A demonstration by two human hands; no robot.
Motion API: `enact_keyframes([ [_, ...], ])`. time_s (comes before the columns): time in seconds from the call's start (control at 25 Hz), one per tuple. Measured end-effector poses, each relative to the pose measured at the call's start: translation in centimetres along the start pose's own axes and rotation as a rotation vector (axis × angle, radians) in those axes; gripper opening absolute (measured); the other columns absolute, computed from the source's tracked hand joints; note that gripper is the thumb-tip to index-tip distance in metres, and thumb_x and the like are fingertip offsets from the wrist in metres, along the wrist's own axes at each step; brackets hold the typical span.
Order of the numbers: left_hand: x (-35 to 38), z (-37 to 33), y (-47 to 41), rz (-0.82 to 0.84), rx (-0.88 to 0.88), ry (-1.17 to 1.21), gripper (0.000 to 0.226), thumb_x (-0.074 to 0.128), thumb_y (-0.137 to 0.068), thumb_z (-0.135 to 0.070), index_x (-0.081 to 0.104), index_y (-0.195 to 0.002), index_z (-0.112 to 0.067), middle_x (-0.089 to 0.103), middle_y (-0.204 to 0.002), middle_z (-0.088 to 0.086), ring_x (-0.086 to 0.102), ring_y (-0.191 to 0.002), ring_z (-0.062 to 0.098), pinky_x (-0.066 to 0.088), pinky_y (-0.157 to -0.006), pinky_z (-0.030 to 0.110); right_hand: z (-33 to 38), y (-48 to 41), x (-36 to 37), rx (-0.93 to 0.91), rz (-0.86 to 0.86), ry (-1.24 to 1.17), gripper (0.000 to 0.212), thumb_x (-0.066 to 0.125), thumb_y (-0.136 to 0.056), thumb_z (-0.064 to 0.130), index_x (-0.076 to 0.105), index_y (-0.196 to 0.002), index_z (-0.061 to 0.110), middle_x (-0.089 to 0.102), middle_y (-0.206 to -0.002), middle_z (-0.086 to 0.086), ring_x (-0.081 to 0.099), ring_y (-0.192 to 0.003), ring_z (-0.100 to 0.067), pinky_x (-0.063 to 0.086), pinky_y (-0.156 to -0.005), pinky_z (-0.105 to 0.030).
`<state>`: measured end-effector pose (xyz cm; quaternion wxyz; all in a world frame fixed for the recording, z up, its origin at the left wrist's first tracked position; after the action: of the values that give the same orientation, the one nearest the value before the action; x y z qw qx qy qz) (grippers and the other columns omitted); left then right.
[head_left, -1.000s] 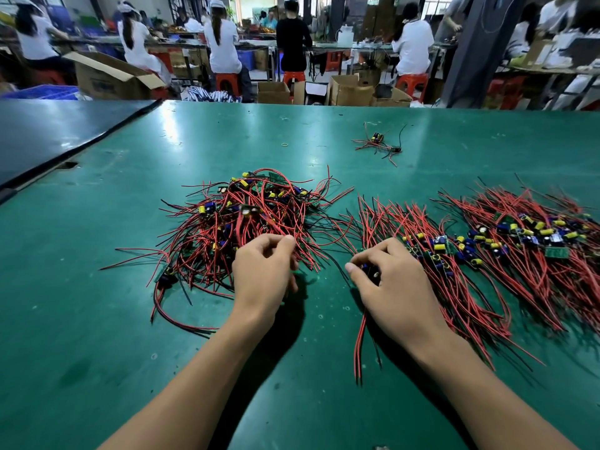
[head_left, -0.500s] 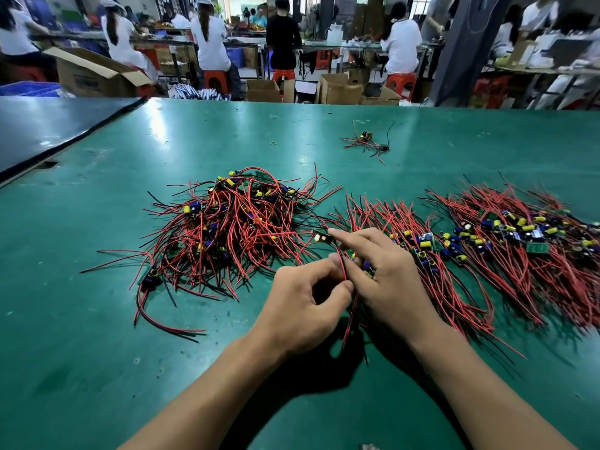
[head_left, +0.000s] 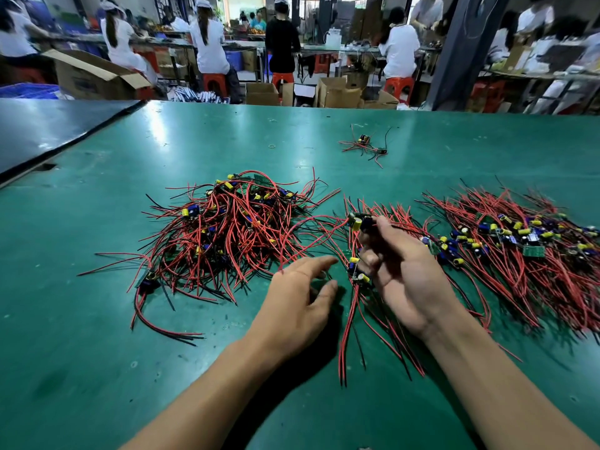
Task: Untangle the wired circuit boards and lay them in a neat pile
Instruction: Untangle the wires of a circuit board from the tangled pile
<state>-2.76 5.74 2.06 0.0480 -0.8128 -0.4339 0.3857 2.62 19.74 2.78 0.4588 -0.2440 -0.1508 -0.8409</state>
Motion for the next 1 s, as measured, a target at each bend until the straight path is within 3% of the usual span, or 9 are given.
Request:
enact_keyframes([
  [0.08, -0.7, 0.2, -0.2, -0.098, -0.028, 0.082, 0.021, 0.063, -0.092, -0.012, 0.068, -0.112, -0.017, 0.068, -0.096, -0.006, 0.061, -0.086, 0.000, 0.044, -0.080, 0.011, -0.4, 0.2, 0.4, 0.073, 0.056, -0.031, 0.017, 0.063, -0.085, 0.029, 0.067, -0.085, 0.012, 0.059, -0.068, 0.001, 0.043, -0.047, -0.007, 0.038, -0.047, -0.018],
  [0.16, -1.0, 0.9, -0.4, -0.168, -0.102, 0.272, 0.010, 0.061, -0.094, -0.010, 0.068, -0.100, -0.011, 0.069, -0.083, 0.001, 0.063, -0.073, 0.009, 0.049, -0.070, 0.022, -0.4, 0.4, 0.7, 0.103, 0.107, 0.012, 0.019, 0.064, -0.083, 0.032, 0.072, -0.080, 0.015, 0.053, -0.065, 0.003, 0.039, -0.046, -0.006, 0.033, -0.049, -0.018],
  [0.32, -0.3, 2.4, -0.8, -0.125, -0.373, 0.713, 0.018, 0.054, -0.098, -0.018, 0.064, -0.093, -0.004, 0.069, -0.074, 0.011, 0.064, -0.059, 0.019, 0.053, -0.057, 0.032, -0.6, 0.6, 1.0, 0.100, 0.126, 0.138, 0.023, 0.064, -0.085, 0.034, 0.067, -0.079, 0.012, 0.048, -0.056, 0.007, 0.031, -0.041, -0.005, 0.022, -0.051, -0.022],
  [0.44, 0.1, 2.4, -0.6, -0.064, -0.475, 0.891, 0.023, 0.051, -0.100, -0.022, 0.065, -0.093, -0.004, 0.069, -0.073, 0.010, 0.063, -0.057, 0.020, 0.051, -0.055, 0.030, -0.4, 0.1, 0.2, 0.123, 0.060, -0.020, 0.023, 0.064, -0.084, 0.036, 0.059, -0.078, 0.014, 0.046, -0.055, 0.008, 0.030, -0.039, -0.004, 0.026, -0.052, -0.021],
  [0.56, 0.1, 2.6, -0.4, -0.046, -0.495, 0.900, 0.027, 0.053, -0.099, -0.025, 0.065, -0.097, -0.001, 0.070, -0.076, 0.011, 0.064, -0.061, 0.021, 0.054, -0.057, 0.029, 0.2, -0.4, -0.8, 0.132, 0.042, -0.149, 0.022, 0.063, -0.086, 0.035, 0.058, -0.084, 0.013, 0.045, -0.059, 0.007, 0.030, -0.040, -0.002, 0.030, -0.040, -0.015],
  [0.68, 0.4, 2.1, -0.5, 0.023, -0.506, 0.958, 0.036, 0.062, -0.087, -0.038, 0.066, -0.095, -0.003, 0.070, -0.077, 0.013, 0.065, -0.059, 0.022, 0.054, -0.060, 0.031, -0.4, -0.2, -1.2, 0.069, 0.012, 0.259, 0.027, 0.069, -0.081, 0.040, 0.066, -0.065, 0.019, 0.050, -0.059, 0.005, 0.036, -0.041, -0.004, 0.030, -0.039, -0.014],
  [0.8, 0.9, 1.5, -0.3, 0.105, -0.508, 0.968, 0.047, 0.069, -0.075, -0.045, 0.066, -0.096, -0.003, 0.069, -0.079, 0.013, 0.067, -0.059, 0.022, 0.053, -0.060, 0.030, -1.5, 0.5, 0.2, -0.048, 0.110, 0.677, 0.032, 0.070, -0.089, 0.044, 0.072, -0.065, 0.023, 0.057, -0.057, 0.008, 0.045, -0.047, -0.005, 0.038, -0.046, -0.020],
  [0.88, 1.1, 1.5, -0.1, 0.126, -0.517, 0.975, 0.043, 0.074, -0.073, -0.037, 0.064, -0.095, -0.002, 0.070, -0.079, 0.014, 0.068, -0.059, 0.024, 0.057, -0.056, 0.028, -1.8, 0.8, 0.9, -0.101, 0.188, 0.725, 0.035, 0.065, -0.095, 0.042, 0.071, -0.067, 0.022, 0.059, -0.056, 0.010, 0.051, -0.050, -0.003, 0.045, -0.050, -0.020],
  [1.0, 1.3, 1.8, 0.1, 0.129, -0.554, 1.015, 0.036, 0.070, -0.082, -0.024, 0.061, -0.105, 0.002, 0.071, -0.081, 0.020, 0.071, -0.064, 0.030, 0.059, -0.056, 0.030, -1.2, 0.8, 0.7, -0.175, 0.164, 0.798, 0.036, 0.067, -0.094, 0.040, 0.067, -0.063, 0.023, 0.054, -0.053, 0.013, 0.046, -0.047, 0.000, 0.039, -0.049, -0.014],
])
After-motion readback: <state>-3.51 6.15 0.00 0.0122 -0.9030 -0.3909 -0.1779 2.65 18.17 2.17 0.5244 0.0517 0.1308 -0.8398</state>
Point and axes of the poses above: each hand's wrist, its own y-axis away from the middle knuckle, its own x-axis out of the palm, z = x × y, the point moved 7 cm from there along -y, towards the middle knuckle
